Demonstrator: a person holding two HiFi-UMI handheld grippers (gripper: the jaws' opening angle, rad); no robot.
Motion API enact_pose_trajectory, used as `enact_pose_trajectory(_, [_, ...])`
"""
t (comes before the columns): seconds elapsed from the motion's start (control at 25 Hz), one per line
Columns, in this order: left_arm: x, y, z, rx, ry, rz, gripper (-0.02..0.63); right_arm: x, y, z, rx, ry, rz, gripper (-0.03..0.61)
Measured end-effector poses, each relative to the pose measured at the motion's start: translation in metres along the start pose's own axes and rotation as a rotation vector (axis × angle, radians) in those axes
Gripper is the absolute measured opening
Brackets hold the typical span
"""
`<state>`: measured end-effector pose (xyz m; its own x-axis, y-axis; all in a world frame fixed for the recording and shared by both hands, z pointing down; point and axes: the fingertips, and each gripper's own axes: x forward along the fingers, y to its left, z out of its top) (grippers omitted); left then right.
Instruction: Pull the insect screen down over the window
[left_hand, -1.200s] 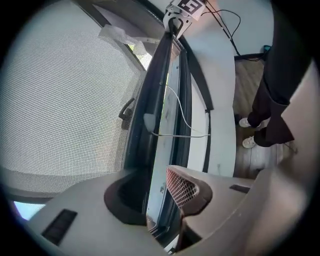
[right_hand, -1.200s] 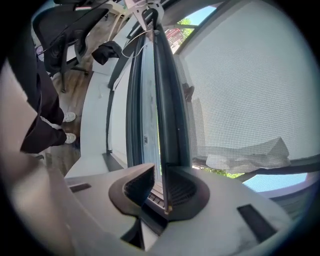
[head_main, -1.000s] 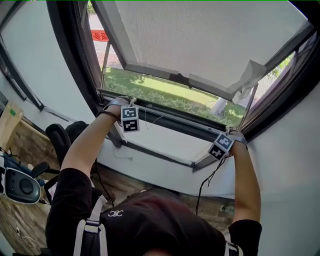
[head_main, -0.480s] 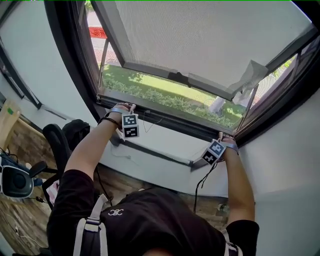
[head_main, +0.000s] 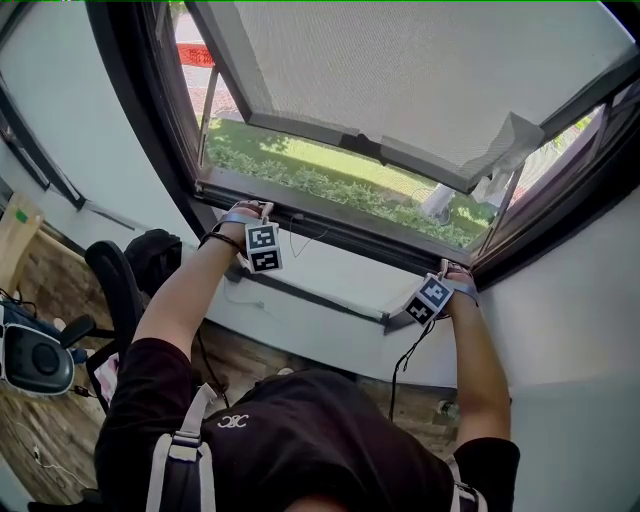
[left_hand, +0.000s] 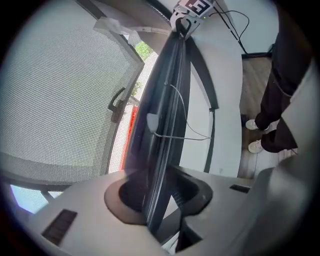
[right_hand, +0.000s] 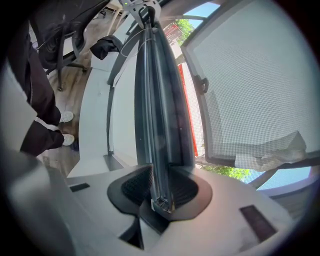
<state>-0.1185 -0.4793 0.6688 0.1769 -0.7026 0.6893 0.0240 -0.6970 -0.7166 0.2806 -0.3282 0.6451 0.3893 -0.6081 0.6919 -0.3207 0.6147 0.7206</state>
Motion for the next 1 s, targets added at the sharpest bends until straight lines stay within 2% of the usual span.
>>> enact_pose_trajectory(0.04, [0.001, -0.001, 0.000, -0.002, 0.001, 0.002, 0.104, 0.001, 0.002, 0.000, 0.001, 0.001, 0.001, 0.104])
enact_pose_trajectory(0.2, [0.009, -0.012, 0.000, -0.005, 0.005, -0.010, 0.114, 0.007, 0.022, -0.006, 0.005, 0.043, 0.048, 0.193])
enact_pose_trajectory(0.36, [0.019, -0.024, -0.005, -0.016, 0.019, -0.021, 0.140, 0.012, 0.036, -0.006, -0.012, 0.085, 0.081, 0.216])
enact_pose_trajectory(0.6, [0.024, -0.022, -0.003, -0.046, 0.017, -0.006, 0.137, 0.012, 0.035, -0.004, -0.004, 0.072, 0.080, 0.216])
enact_pose_trajectory(0.76, [0.030, -0.020, -0.004, -0.026, 0.038, 0.006, 0.135, 0.015, 0.031, -0.001, 0.007, 0.057, 0.056, 0.196])
enact_pose_trajectory(0.84, [0.032, -0.020, -0.003, -0.015, 0.043, 0.012, 0.177, 0.017, 0.028, -0.001, 0.019, 0.048, 0.034, 0.184])
enact_pose_trajectory(1.0, [0.030, -0.021, -0.002, -0.017, 0.050, 0.002, 0.175, 0.016, 0.028, -0.003, 0.025, 0.056, 0.010, 0.183])
